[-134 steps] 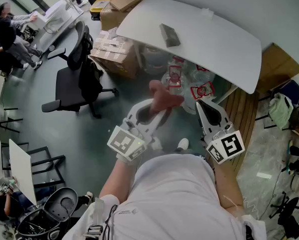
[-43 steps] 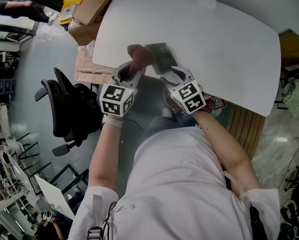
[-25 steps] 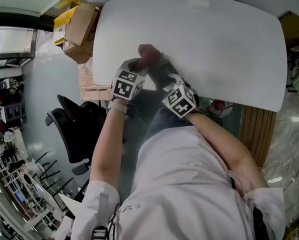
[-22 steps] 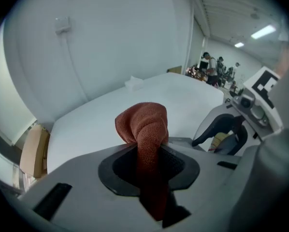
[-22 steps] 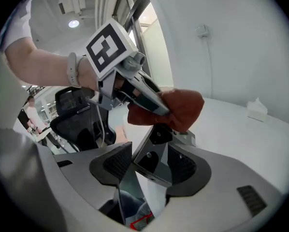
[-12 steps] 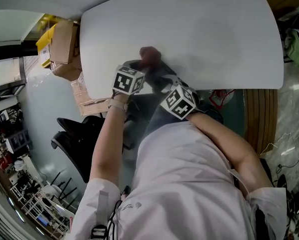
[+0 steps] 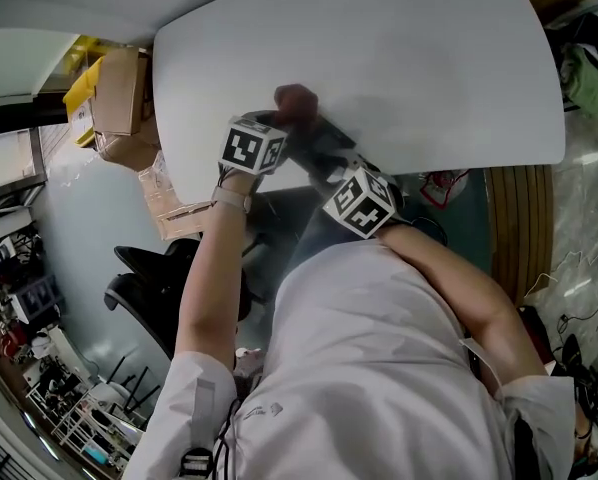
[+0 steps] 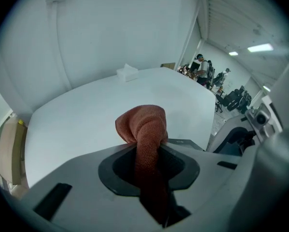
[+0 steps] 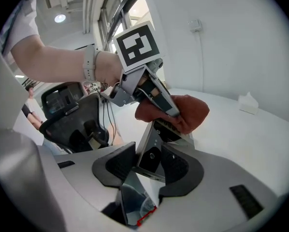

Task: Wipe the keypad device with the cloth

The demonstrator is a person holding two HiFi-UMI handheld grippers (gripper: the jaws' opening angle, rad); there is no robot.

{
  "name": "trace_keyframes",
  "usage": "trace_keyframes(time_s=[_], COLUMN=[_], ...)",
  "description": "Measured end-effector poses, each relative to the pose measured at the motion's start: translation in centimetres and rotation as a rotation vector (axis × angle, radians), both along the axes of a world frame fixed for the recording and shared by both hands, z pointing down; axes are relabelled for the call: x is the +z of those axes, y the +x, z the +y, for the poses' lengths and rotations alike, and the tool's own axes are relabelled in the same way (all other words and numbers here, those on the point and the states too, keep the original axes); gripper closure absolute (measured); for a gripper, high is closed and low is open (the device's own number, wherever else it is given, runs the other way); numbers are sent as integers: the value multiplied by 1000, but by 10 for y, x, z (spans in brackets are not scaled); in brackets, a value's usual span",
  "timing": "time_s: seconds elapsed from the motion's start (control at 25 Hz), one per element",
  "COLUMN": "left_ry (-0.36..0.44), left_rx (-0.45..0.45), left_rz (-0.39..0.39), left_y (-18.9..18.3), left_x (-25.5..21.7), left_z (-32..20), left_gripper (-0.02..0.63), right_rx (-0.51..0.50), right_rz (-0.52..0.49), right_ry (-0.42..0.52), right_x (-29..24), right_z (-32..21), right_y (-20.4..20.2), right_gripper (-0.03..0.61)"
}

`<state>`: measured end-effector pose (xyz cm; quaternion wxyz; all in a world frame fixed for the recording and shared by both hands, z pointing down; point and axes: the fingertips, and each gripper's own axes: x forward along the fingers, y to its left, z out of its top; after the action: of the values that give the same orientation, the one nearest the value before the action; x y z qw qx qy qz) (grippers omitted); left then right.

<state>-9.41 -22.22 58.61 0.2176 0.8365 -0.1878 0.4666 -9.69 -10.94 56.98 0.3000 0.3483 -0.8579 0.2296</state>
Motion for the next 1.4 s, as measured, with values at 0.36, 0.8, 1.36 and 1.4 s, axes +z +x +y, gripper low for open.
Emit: trace_keyframes(time_s=[0.36,0.8,1.36,1.4], left_ry=[-113,-91,1,5], left_rx=[69,303,625,630], left_rz=[40,29,-20,-28], left_y=[8,37,46,45], left_x=[21,46,16,13], left_z=[-17,-17,35,38], left_gripper=[518,526,528,528], right_rx=[21,31,86,88], right_rz=[19,-17,-60,-61], right_ry=[-72,-111,-143,-141], right_x=[3,6,9,9], right_z=[-5,-5,-4,-4], right_y=[11,13,17,17], right_gripper=[405,405,405,405])
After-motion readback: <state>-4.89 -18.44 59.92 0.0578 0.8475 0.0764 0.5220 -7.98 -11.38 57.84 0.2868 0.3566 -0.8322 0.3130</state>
